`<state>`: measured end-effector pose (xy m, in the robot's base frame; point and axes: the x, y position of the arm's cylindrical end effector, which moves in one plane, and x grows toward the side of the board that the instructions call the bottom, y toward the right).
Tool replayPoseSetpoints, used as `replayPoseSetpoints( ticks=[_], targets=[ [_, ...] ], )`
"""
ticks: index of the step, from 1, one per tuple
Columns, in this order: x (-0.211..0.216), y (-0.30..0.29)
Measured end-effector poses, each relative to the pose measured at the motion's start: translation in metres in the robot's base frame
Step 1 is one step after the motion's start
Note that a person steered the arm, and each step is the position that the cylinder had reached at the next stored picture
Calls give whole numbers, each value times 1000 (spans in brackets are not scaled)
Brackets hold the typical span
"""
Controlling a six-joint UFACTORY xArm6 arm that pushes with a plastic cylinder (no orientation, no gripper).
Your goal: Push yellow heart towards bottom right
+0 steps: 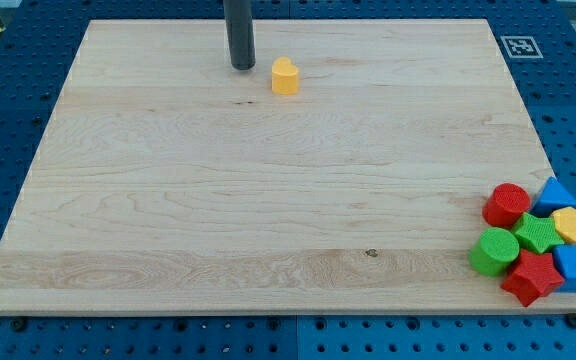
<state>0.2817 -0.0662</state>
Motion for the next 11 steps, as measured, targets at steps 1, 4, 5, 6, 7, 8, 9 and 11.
replayPoseSetpoints(
  ticks=[1, 4, 5, 6, 7, 8, 9, 11],
  targets=[
    [3, 16],
    [49, 73],
    [26, 75],
    [29, 96],
    [57, 114],
    [94, 131],
    [107, 138],
    [55, 124]
  ],
)
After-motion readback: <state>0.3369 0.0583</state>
